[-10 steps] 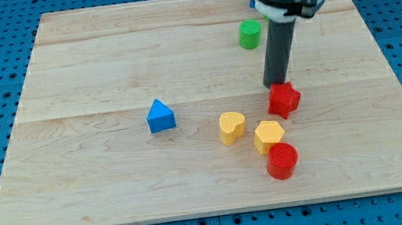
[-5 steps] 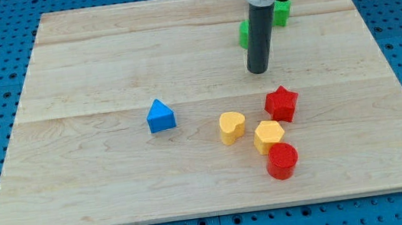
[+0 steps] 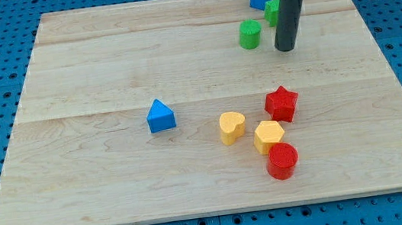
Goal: Push the green circle to the right side center of the board
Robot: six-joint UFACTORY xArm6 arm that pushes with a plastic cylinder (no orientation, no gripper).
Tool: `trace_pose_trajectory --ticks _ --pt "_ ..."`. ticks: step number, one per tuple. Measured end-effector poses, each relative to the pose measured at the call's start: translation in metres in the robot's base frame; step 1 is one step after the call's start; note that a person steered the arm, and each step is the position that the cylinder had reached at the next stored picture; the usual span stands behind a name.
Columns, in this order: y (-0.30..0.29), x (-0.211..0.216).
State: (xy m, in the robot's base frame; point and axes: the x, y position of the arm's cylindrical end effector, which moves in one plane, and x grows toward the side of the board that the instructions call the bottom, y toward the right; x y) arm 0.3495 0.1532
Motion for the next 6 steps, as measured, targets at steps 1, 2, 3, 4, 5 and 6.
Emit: trace_pose_trajectory --ticks 1,2,3,4,5,6 --pt "-0.001 -0.023" --pt "-0.020 -0.037" --pt "-0.018 -0.056" --pt "-0.073 -0.063" --pt "-0.131 -0.068" --pt "-0.098 -0.041"
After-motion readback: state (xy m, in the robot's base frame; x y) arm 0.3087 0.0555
